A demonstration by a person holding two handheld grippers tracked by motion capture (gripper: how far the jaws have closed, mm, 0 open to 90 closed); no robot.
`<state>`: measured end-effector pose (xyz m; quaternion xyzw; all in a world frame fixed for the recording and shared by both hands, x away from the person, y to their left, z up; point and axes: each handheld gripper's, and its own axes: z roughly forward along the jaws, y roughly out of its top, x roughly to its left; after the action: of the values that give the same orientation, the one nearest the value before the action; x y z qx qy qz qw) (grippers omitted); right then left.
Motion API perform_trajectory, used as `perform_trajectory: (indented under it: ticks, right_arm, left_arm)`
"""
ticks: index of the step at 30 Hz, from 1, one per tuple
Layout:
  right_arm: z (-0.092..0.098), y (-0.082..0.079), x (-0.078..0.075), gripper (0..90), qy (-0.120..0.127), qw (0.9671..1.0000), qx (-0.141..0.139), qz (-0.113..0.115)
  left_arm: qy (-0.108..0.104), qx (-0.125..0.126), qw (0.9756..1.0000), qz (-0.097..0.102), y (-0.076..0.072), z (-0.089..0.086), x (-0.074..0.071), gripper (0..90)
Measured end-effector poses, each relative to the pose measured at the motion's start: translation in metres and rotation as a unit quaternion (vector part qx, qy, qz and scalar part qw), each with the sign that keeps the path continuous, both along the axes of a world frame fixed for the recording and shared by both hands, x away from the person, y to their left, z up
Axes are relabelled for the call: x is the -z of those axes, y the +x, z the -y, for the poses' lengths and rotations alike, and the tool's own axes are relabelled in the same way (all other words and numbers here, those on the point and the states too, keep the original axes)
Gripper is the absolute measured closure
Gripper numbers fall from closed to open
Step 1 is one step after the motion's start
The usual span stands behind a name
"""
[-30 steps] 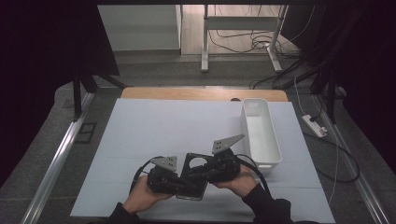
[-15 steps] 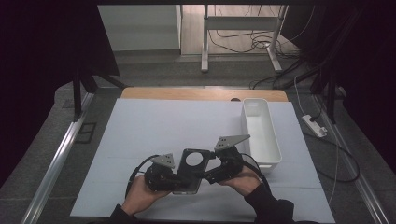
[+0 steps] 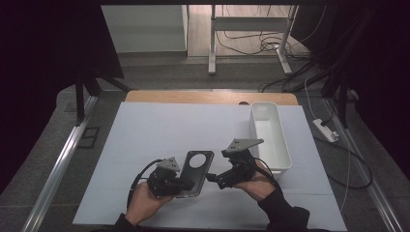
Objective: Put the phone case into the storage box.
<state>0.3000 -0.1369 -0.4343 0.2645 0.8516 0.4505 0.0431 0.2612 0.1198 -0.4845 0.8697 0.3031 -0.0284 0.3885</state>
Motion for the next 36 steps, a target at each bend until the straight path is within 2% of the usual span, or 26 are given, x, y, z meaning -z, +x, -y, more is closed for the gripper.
perform_trajectory:
  ticks: [6, 14, 27, 30, 31, 32, 36]
  right_arm:
    - [0.004, 0.002, -0.001, 0.0, -0.004, 0.9999, 0.012, -0.002]
    - [0.006, 0.005, -0.003, 0.0, 0.009, 0.9997, 0.009, -0.018]
    - [0.002, 0.003, -0.015, 0.4, -0.007, 0.9995, 0.029, 0.006]
    - [0.001, 0.002, -0.018, 7.6, -0.006, 0.9992, 0.035, 0.015]
    - [0.002, 0.002, -0.021, 15.5, 0.000, 0.9992, 0.035, 0.018]
    - [0.002, 0.002, -0.021, 15.5, 0.000, 0.9992, 0.035, 0.018]
    - [0.003, 0.001, -0.024, 33.4, 0.000, 0.9989, 0.027, 0.037]
  left_arm:
    - [0.008, -0.024, 0.9997, 0.006, 0.000, -0.002, -0.001, 85.3]
    - [0.009, -0.029, 0.9995, 0.002, 0.000, -0.003, -0.001, 85.3]
    - [0.001, -0.017, 0.9998, -0.008, -0.001, 0.000, 0.000, 85.3]
    - [-0.002, -0.011, 0.9999, -0.009, -0.001, 0.001, 0.000, 85.3]
    - [-0.004, -0.009, 0.9999, -0.010, -0.001, 0.001, 0.000, 85.3]
    - [-0.006, -0.008, 0.9999, -0.010, -0.001, 0.001, 0.000, 85.3]
    - [-0.011, 0.001, 0.9998, -0.014, -0.001, 0.003, 0.000, 85.3]
